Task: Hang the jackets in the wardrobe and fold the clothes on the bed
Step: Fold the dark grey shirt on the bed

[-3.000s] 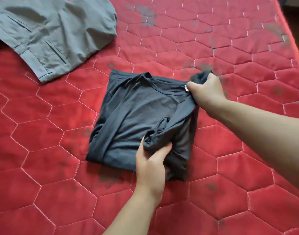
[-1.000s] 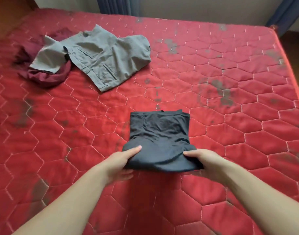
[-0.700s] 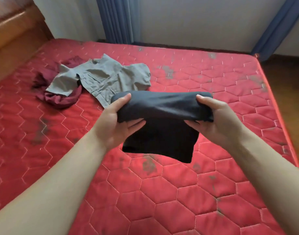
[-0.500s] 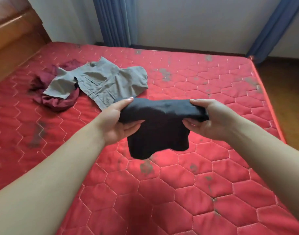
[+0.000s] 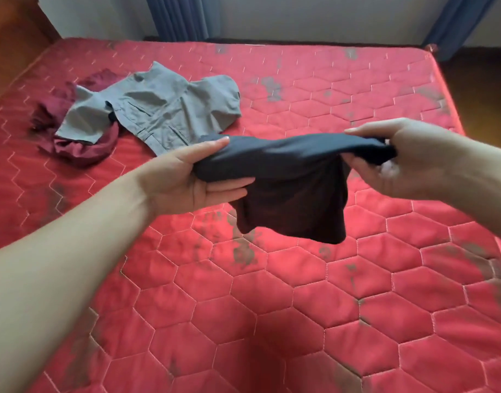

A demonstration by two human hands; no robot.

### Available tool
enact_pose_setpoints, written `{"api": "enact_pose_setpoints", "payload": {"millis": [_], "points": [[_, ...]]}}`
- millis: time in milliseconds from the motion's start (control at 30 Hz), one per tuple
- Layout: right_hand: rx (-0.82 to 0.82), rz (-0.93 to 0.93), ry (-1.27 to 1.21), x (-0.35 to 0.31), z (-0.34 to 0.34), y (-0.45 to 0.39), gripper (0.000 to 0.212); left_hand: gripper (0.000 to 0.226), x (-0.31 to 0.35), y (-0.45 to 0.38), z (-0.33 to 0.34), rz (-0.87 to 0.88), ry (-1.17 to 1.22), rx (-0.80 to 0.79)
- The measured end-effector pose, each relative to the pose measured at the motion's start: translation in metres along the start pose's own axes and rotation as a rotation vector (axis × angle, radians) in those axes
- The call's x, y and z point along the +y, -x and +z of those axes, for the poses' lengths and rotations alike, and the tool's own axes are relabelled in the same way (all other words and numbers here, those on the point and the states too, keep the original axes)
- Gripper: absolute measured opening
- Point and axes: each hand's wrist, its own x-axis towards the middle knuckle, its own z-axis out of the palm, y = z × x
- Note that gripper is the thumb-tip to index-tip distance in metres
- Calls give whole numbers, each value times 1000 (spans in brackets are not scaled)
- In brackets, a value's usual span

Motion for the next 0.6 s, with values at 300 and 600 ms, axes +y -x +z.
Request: {"api": "enact_pose_setpoints", "payload": {"millis": [300, 600], "points": [[244, 213, 176, 20, -35, -103, 10, 21, -20, -93, 0, -256, -100, 276], [263, 146, 277, 79, -84, -197, 11, 16, -111, -157, -48, -166, 114, 349]]}}
